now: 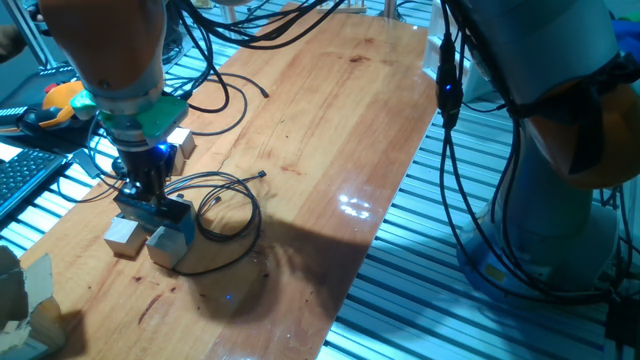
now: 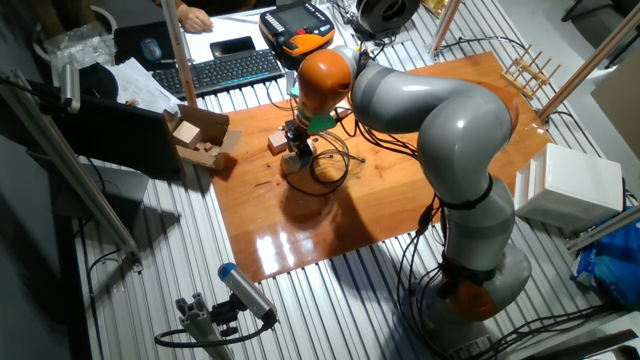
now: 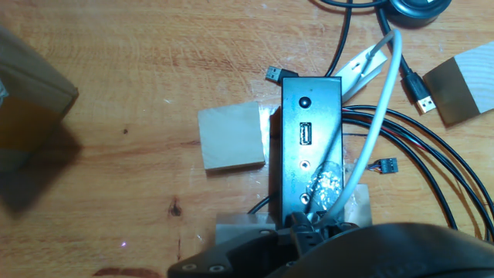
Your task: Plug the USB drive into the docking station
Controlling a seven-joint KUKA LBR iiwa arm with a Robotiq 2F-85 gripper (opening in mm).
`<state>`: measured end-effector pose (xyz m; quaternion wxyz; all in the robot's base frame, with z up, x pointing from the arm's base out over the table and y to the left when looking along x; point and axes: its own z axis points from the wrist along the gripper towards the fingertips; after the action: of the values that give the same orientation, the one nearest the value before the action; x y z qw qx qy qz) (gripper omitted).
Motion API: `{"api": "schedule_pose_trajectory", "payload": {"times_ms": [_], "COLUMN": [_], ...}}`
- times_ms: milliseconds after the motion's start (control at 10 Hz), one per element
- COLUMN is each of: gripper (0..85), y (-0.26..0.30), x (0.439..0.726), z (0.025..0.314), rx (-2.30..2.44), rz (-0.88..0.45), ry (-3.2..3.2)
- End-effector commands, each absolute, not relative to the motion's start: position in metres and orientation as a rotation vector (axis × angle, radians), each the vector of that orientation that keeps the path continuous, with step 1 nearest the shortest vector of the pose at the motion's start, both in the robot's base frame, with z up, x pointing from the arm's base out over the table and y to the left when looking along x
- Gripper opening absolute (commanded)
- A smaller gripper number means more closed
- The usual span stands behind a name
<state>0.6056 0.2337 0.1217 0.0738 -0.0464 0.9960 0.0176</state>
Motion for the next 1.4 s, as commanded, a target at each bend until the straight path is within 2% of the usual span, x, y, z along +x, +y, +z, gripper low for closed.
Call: {"api": "schedule_pose_trajectory", "payload": {"times_ms": [0, 1300], "gripper": [0.0, 0.0], "y": [0.2336, 0.2331], "x": [0.6055, 0.6037], "z": [0.1215, 0.1206], "rx": [-0.141, -0.152], "rz": [0.054, 0.063], "ry": [2.99, 2.99]}}
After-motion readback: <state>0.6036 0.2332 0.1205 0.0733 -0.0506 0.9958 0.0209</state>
